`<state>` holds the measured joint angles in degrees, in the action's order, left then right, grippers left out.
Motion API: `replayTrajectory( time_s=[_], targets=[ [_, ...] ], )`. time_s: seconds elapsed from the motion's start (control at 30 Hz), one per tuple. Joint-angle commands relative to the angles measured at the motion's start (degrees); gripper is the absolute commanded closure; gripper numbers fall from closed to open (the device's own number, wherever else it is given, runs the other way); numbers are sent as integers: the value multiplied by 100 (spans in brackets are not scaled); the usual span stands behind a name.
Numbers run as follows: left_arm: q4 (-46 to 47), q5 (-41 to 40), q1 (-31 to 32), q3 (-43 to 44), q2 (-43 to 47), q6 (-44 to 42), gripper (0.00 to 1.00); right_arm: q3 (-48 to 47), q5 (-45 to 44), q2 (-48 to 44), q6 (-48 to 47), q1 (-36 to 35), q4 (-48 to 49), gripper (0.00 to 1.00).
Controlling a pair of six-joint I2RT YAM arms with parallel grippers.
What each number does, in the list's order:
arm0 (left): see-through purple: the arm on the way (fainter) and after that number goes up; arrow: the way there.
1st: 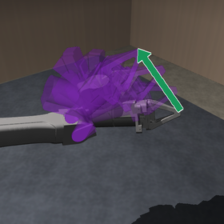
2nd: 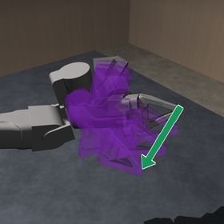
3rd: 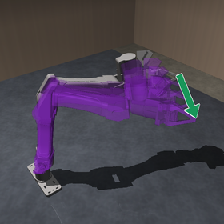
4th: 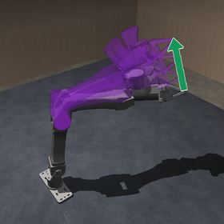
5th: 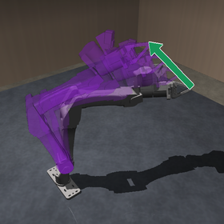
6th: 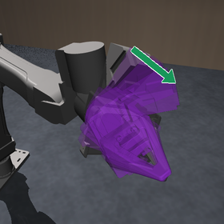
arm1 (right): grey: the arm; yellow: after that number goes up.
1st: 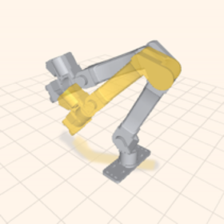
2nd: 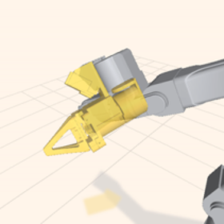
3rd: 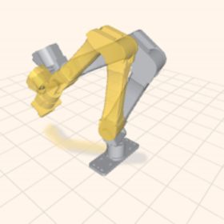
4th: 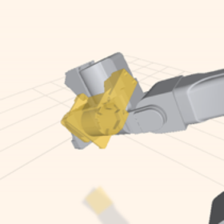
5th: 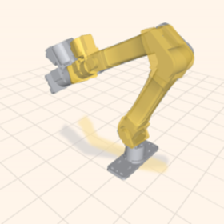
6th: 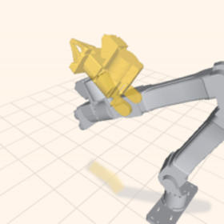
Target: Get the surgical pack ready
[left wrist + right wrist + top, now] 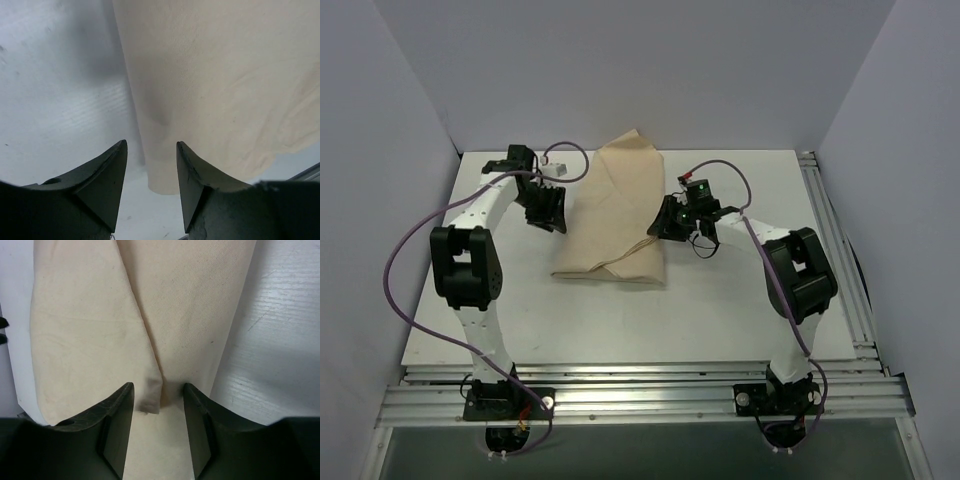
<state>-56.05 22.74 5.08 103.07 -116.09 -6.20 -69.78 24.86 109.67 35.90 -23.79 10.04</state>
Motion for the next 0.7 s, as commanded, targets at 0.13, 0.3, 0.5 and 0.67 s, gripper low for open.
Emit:
replayTrajectory(
  time_s=[0.13, 0.3, 0.5, 0.67],
  targets=[
    [463, -376, 134, -866, 201, -251, 49, -212, 317, 73, -4, -91, 77, 66],
    [516, -165, 133, -981, 192, -224, 50, -343, 116, -112, -144, -108, -186, 65],
    [516, 55, 133, -990, 175, -198, 55, -361, -25, -235, -215, -187, -398, 64],
    [499, 345, 142, -964, 262, -171, 56, -229, 1, -183, -136, -205, -293, 64]
  ],
)
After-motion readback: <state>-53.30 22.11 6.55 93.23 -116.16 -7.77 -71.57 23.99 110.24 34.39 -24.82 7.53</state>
